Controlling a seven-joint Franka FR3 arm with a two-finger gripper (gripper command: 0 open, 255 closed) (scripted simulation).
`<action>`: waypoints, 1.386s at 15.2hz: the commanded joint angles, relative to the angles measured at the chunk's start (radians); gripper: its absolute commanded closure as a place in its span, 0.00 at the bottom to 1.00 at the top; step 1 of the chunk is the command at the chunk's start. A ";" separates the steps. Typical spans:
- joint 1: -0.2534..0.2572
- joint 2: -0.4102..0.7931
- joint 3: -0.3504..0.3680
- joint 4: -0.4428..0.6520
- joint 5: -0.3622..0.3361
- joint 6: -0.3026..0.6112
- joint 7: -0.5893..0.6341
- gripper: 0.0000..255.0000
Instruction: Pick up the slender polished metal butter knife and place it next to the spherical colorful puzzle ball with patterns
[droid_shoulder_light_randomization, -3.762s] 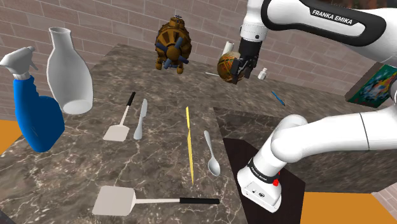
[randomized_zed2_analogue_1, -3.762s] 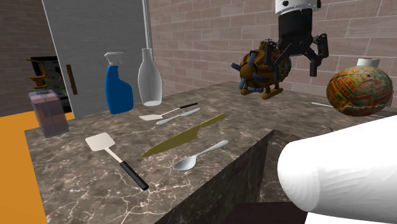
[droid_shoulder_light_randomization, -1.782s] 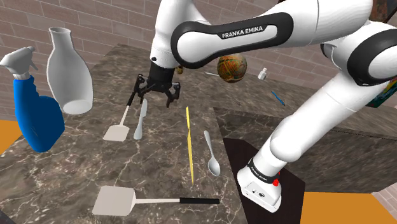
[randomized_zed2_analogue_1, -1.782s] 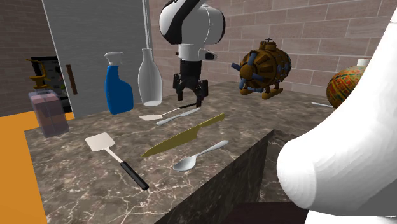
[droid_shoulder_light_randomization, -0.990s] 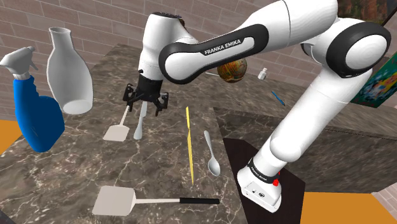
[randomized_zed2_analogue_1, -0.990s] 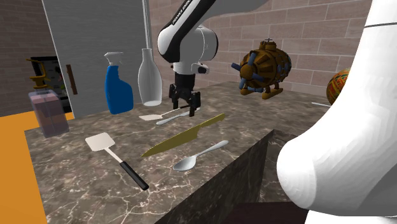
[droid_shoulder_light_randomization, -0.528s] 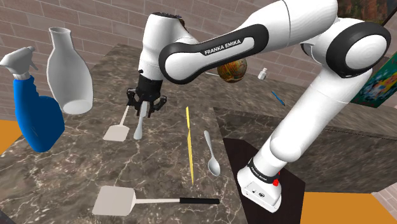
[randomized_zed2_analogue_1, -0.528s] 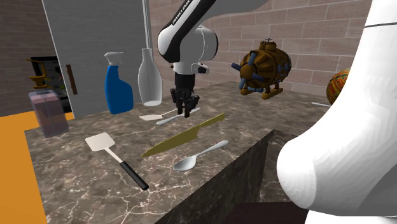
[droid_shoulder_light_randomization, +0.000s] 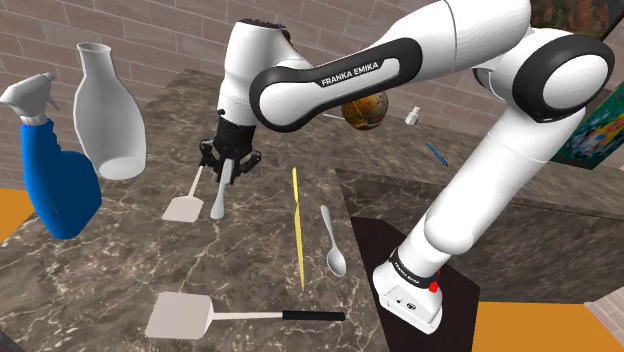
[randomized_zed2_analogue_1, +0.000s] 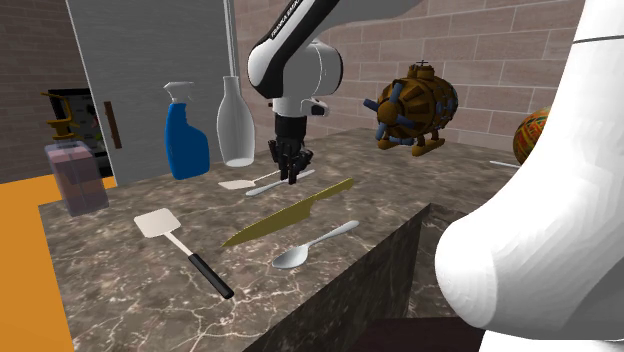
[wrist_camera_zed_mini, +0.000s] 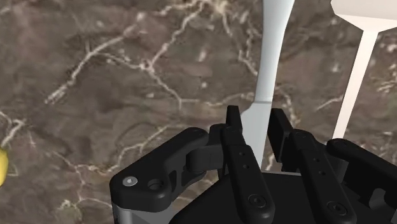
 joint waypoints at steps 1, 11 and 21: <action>0.000 -0.005 0.000 0.007 0.004 -0.011 -0.003 1.00; -0.004 -0.062 -0.007 0.091 0.037 -0.144 -0.023 1.00; -0.007 -0.094 -0.016 0.196 0.051 -0.277 -0.031 1.00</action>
